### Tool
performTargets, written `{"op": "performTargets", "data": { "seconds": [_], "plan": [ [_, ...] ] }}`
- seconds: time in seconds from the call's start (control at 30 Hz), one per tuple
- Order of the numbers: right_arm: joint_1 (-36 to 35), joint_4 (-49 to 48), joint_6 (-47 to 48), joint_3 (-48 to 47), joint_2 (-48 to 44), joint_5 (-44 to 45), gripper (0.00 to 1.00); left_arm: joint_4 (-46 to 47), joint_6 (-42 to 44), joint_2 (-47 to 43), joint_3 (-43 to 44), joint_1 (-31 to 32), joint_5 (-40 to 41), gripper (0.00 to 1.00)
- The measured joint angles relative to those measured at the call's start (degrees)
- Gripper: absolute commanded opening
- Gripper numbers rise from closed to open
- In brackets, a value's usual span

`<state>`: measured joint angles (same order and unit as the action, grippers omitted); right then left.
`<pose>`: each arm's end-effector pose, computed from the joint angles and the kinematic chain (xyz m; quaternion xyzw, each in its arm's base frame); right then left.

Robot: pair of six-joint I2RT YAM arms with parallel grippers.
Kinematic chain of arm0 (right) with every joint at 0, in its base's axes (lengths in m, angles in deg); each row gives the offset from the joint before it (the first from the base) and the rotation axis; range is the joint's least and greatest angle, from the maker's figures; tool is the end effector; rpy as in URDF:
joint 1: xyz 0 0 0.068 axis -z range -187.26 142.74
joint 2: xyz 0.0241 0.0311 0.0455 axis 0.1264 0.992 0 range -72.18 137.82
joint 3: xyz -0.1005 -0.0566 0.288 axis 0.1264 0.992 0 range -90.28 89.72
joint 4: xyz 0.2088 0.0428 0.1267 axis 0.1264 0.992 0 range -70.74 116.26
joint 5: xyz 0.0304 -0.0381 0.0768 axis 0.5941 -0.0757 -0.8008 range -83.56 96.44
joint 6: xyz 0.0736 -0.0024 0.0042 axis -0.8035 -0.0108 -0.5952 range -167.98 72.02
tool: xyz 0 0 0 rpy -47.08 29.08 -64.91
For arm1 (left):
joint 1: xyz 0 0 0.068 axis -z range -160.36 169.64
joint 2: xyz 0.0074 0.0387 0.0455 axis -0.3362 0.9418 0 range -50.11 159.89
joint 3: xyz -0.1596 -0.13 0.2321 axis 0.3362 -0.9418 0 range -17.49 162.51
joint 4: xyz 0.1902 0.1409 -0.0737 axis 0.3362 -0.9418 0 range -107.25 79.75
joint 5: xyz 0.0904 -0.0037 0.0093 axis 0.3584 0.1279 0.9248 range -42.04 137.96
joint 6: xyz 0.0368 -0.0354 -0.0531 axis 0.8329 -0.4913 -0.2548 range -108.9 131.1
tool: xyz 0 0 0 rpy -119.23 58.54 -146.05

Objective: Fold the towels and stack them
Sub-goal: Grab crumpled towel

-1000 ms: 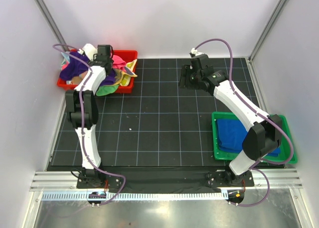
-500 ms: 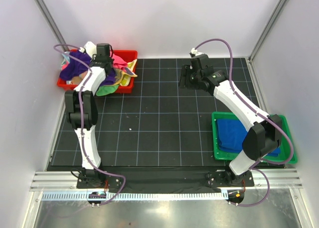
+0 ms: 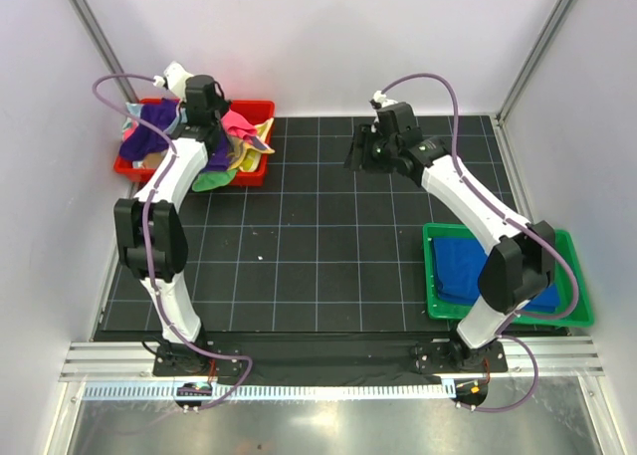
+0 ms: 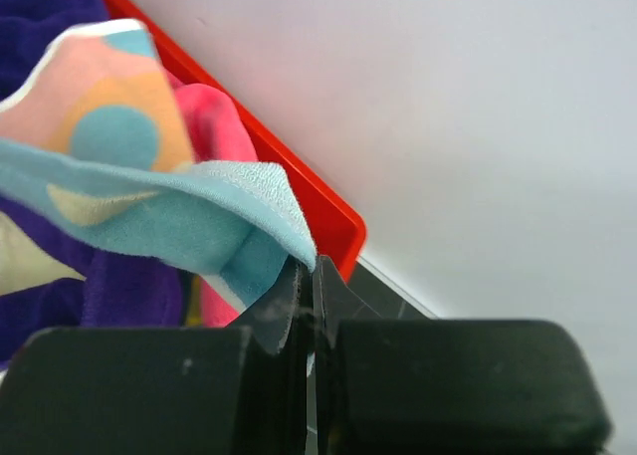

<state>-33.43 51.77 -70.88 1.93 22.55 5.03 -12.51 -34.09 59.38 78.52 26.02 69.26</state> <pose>0.3456 0.1714 0.3605 -0.0311 0.9037 0.1874 0.3837 0.4850 -0.0316 0.3678 -0.3656 0.7019 -0.1254 0.5983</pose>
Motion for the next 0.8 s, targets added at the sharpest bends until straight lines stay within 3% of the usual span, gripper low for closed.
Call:
{"op": "performTargets", "data": {
  "seconds": [0.23,0.8],
  "plan": [
    [-1.9,-10.1,-1.6,-2.1,4.6,-7.8,0.6,0.6,1.2,-0.8,-1.1,2.4,-3.8,0.0],
    [-8.7,-34.3,-8.2,-23.9,33.1,-14.8,0.63,-3.6,3.8,-0.7,3.6,4.0,-16.2,0.0]
  ]
}}
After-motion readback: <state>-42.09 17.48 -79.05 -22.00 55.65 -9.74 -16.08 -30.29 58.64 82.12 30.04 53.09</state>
